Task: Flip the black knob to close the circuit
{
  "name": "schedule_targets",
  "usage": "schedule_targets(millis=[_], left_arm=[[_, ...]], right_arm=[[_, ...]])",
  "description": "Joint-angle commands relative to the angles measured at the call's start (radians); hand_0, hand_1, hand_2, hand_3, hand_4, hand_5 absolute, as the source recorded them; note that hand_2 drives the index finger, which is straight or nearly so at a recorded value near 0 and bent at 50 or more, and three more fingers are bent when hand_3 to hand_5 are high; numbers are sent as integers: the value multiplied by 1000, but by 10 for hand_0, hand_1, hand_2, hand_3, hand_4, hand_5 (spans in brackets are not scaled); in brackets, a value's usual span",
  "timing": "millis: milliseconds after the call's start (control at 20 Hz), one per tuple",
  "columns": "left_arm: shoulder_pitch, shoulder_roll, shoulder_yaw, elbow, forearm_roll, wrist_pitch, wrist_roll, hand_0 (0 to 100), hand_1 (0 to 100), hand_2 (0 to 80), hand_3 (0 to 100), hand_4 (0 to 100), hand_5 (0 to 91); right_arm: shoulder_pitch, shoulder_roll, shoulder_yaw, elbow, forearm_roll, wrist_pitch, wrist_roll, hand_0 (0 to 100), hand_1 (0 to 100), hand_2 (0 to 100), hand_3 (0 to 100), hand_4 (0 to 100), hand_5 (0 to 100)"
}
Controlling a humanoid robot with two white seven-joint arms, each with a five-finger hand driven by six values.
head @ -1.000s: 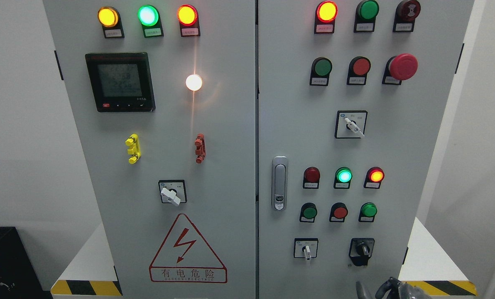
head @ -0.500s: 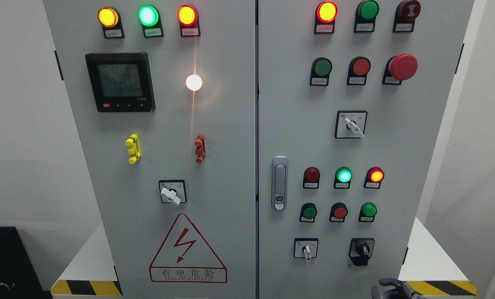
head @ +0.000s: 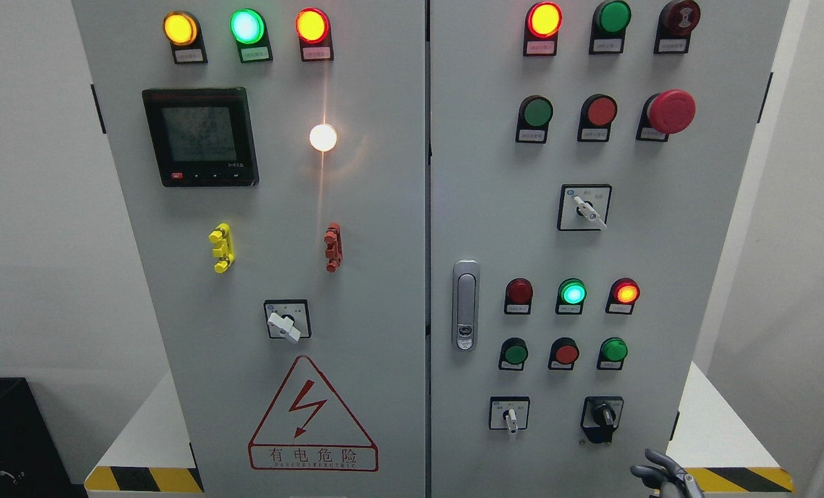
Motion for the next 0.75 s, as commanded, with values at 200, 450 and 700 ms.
schedule_targets(millis=[200,450,700], left_arm=[[21,0,0,-23,0,-1,0,120,556,0,0,0,0],[21,0,0,-23,0,-1,0,120,556,0,0,0,0],[21,0,0,-23,0,-1,0,120,556,0,0,0,0]], right_arm=[[65,-3,23,52,-171,-110,30,0,0,52,179,146,34],[65,-3,31,61,-171,-117,31,0,0,24,139,123,21],[65,-3,34,63,-172,-117,36,0,0,0,114,108,10]])
